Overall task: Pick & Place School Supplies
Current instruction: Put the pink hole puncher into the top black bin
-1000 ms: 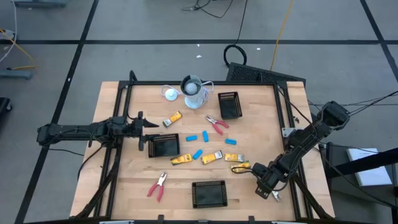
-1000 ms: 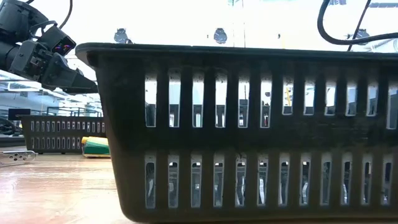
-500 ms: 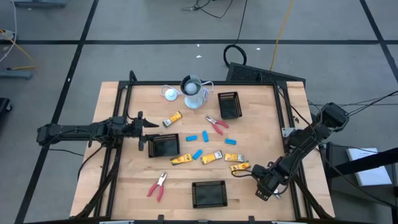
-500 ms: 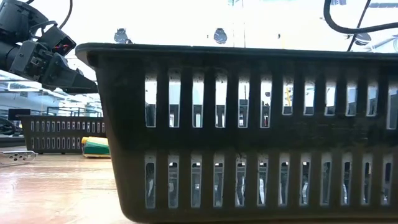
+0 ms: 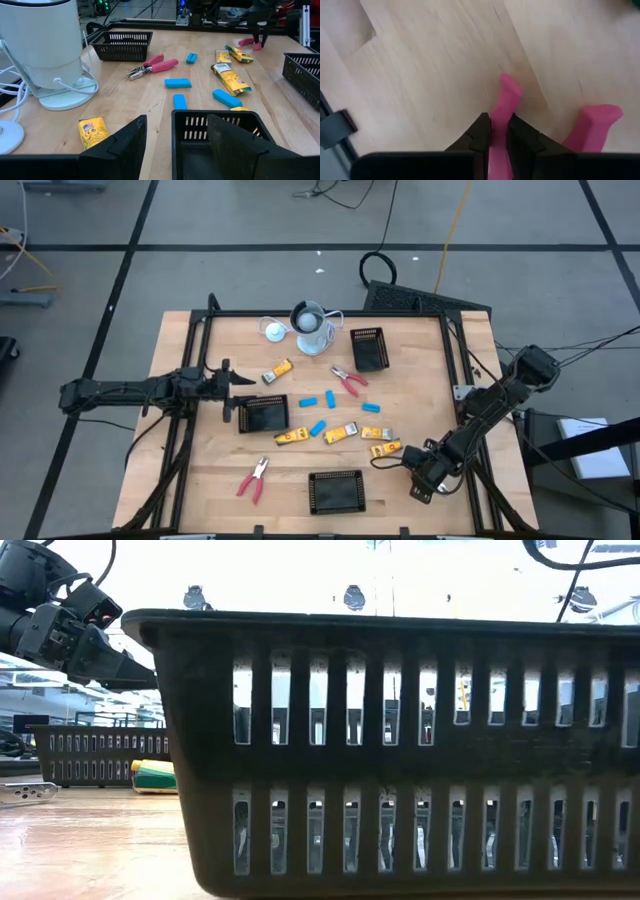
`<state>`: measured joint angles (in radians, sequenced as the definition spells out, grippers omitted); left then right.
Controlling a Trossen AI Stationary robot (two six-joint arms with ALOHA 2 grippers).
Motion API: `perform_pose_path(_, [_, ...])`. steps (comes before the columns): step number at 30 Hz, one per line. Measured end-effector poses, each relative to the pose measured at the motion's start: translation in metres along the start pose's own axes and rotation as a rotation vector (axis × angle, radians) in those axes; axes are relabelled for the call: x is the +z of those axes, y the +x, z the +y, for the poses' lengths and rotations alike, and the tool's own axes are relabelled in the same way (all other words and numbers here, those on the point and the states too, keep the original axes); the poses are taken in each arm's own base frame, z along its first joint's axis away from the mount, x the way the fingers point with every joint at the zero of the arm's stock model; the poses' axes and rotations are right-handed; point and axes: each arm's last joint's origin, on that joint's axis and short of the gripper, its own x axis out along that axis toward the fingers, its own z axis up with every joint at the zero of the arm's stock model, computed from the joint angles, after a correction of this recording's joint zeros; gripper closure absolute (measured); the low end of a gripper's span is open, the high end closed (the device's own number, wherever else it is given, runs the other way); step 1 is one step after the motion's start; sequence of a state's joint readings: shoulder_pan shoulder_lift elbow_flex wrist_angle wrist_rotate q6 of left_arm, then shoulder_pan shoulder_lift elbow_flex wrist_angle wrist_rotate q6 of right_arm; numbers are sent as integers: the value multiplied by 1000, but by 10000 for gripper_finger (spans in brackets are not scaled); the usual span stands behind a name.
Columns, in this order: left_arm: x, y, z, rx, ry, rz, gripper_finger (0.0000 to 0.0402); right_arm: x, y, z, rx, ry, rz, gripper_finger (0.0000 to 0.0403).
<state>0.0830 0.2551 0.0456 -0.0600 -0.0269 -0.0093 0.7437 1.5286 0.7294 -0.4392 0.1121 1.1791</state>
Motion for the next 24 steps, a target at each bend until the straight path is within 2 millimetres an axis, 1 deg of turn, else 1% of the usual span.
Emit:
perform_pose_path(1, [0,0,0,0,0,0,190,4,-2,3,-14,-19,-67,371])
perform_pose_path(3, [0,0,0,0,0,-1,190,18,-8,10,-94,-66,-316,374])
perform_pose_path(5, [0,0,0,0,-1,-2,190,29,-16,16,-149,-149,-457,374])
perform_pose_path(9, [1,0,0,-4,-3,-5,190,53,-38,45,-11,-331,-616,375])
perform_pose_path(12, [1,0,-1,-10,1,-8,190,78,-48,52,-2,-464,-799,375])
perform_pose_path(14, [1,0,-1,-12,3,-9,190,93,-52,51,33,-522,-844,375])
perform_pose_path(17, [1,0,-2,-13,8,-9,190,111,-54,43,47,-587,-853,375])
perform_pose_path(21, [1,0,-2,-14,15,-8,190,134,-50,24,-14,-617,-835,375])
perform_pose_path(24, [0,0,-2,-15,17,-2,190,148,-51,12,-54,-636,-853,375])
